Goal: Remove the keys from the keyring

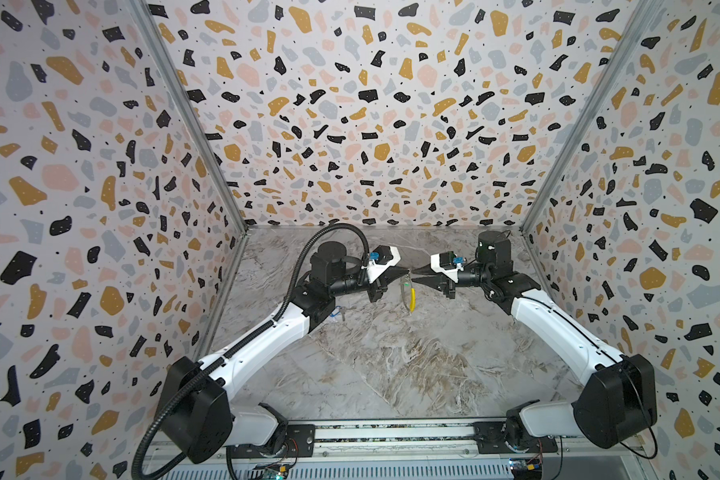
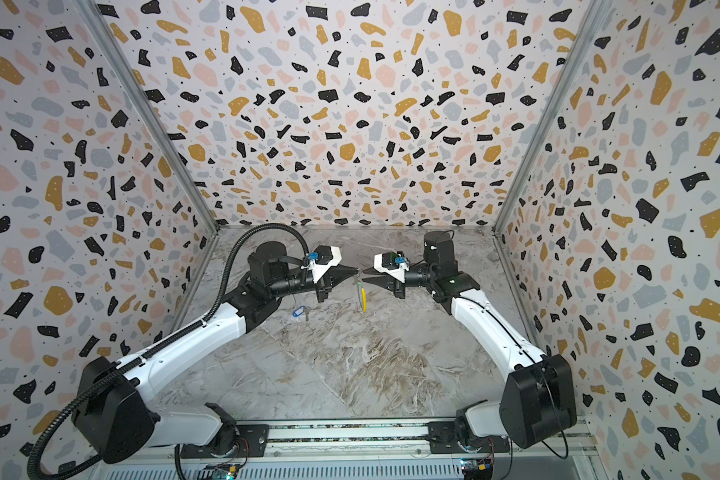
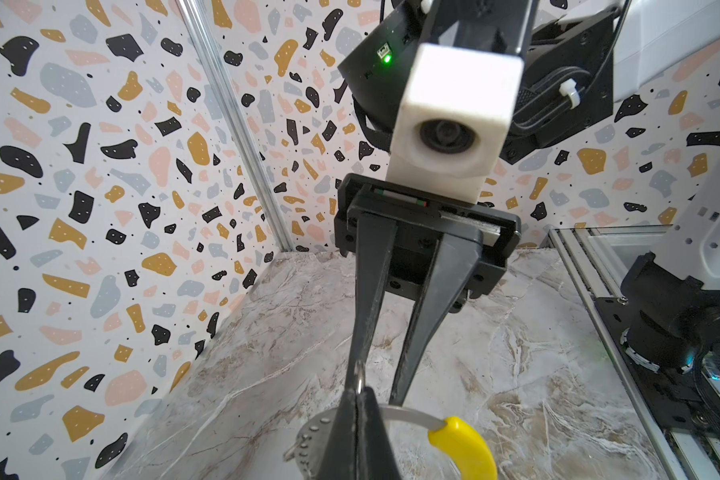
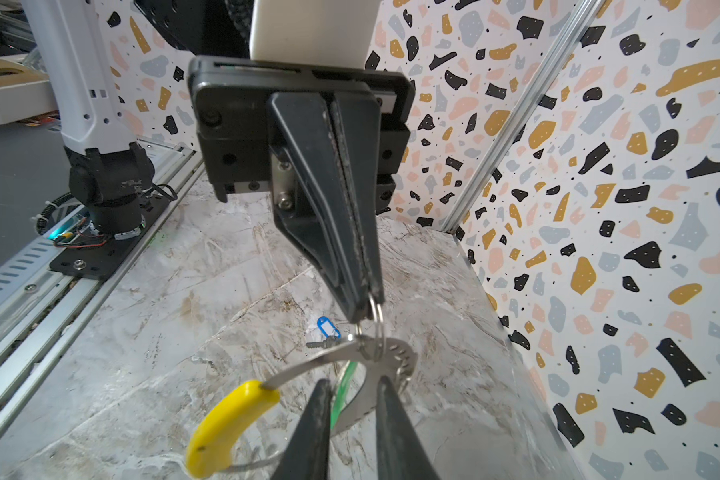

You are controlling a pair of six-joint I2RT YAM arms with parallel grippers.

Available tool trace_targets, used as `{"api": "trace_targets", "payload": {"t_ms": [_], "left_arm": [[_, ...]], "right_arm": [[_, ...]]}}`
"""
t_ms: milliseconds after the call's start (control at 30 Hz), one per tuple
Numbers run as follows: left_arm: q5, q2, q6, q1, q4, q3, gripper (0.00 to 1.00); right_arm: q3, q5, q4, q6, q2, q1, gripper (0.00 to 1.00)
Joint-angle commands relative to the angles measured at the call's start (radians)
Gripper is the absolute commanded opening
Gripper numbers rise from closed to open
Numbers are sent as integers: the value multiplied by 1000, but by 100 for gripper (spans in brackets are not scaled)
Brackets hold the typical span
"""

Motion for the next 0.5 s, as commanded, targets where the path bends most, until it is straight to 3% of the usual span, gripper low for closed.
{"api": "trace_targets", "payload": {"t_ms": [0,467], "left_arm": [[41,-5,-18,4,63,4,0],[55,-10,-1,4,34,1,0]], "right_arm": [[39,-48,-11,8,-7,-1,21],[49,-69,65,81,-18,-4,19]]}}
